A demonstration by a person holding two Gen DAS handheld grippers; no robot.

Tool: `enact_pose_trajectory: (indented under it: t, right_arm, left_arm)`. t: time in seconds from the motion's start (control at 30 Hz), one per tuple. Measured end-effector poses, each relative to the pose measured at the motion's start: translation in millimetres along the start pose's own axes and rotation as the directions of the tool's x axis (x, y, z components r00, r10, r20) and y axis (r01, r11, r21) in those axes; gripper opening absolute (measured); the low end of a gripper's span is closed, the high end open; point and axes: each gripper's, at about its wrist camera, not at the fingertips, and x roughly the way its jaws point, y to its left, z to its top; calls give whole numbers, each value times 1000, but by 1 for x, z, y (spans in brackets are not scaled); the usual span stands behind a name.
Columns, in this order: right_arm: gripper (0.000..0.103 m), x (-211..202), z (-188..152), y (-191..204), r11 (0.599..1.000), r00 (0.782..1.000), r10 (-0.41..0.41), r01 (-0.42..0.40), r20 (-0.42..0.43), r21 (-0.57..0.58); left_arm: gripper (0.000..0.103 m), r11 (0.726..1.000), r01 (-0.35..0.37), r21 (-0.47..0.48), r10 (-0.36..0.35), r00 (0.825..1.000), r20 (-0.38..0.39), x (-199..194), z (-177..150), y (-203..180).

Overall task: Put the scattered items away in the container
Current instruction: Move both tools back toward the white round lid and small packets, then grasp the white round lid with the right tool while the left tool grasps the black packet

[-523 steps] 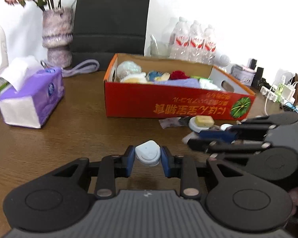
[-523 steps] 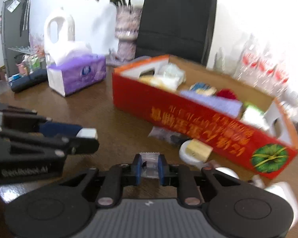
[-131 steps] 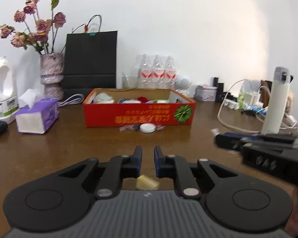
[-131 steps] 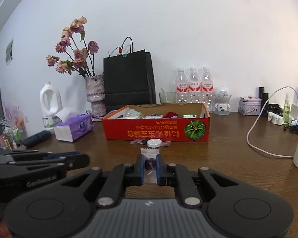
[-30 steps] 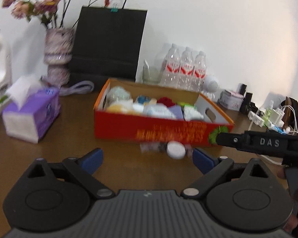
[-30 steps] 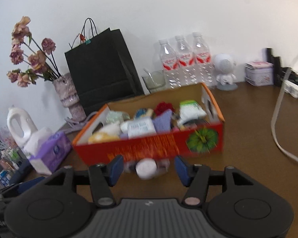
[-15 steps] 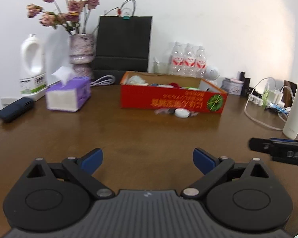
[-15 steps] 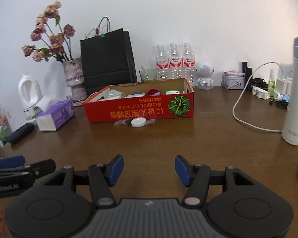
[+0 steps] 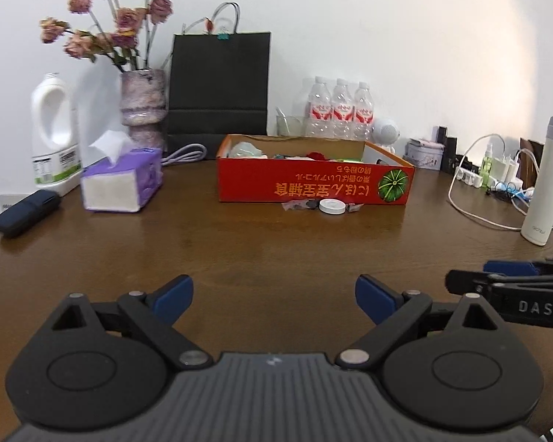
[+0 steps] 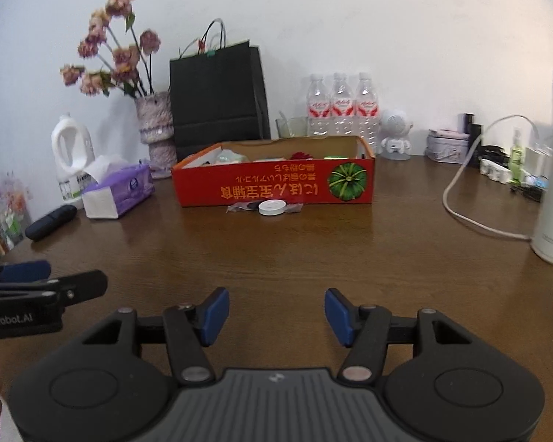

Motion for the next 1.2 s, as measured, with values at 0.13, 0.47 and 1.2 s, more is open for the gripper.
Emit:
enact_pose_trajectory:
  t: [0.13,0.47,1.2]
  right_arm:
    - [56,56,31,-6,998,998,5,-9,-56,-69]
    - [39,179,101,-18,996,994,57,-63,-98,-56]
    - [37,231,108,-19,983,988,88,-107,-126,-152]
  left_arm:
    - [95,999,47,22,-47,998,-34,43,25,5]
    - [75,976,166,139,-146,979,-140,181,79,3]
    - [56,961,266,76,-244,944,-223,248,85,10]
